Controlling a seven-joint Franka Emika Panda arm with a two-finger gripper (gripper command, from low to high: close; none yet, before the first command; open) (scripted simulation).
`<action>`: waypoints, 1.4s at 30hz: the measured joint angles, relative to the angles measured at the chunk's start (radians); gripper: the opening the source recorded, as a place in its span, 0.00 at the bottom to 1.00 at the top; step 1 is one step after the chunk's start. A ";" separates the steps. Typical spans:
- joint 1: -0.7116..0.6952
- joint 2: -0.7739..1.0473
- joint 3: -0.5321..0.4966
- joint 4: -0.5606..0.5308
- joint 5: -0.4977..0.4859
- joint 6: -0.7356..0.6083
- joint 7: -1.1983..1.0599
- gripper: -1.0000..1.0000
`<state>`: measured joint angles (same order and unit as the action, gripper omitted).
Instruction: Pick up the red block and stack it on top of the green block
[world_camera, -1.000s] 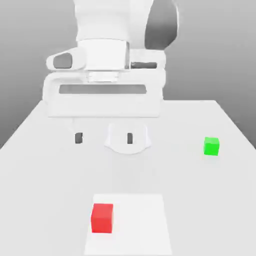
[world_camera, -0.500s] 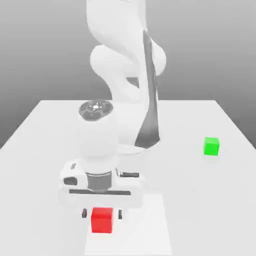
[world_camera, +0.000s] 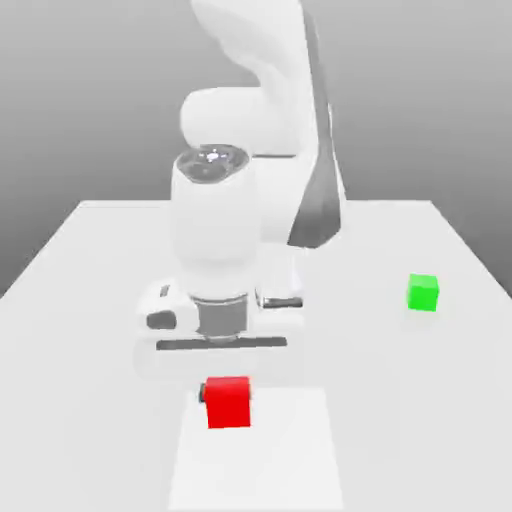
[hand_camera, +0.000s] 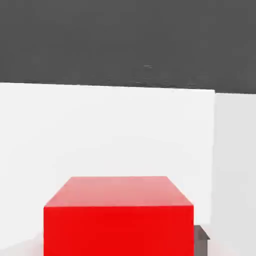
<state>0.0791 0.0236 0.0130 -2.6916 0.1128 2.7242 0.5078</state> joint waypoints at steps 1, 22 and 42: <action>0.037 -0.018 0.019 -0.008 0.022 -0.008 -0.040 0.00; 0.733 -0.316 0.360 -0.195 0.234 -0.093 -0.709 0.00; 0.775 -0.155 0.573 -0.258 -0.031 0.096 -0.710 0.00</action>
<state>0.8540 -0.1312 0.5859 -2.9491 0.0821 2.8198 -0.2022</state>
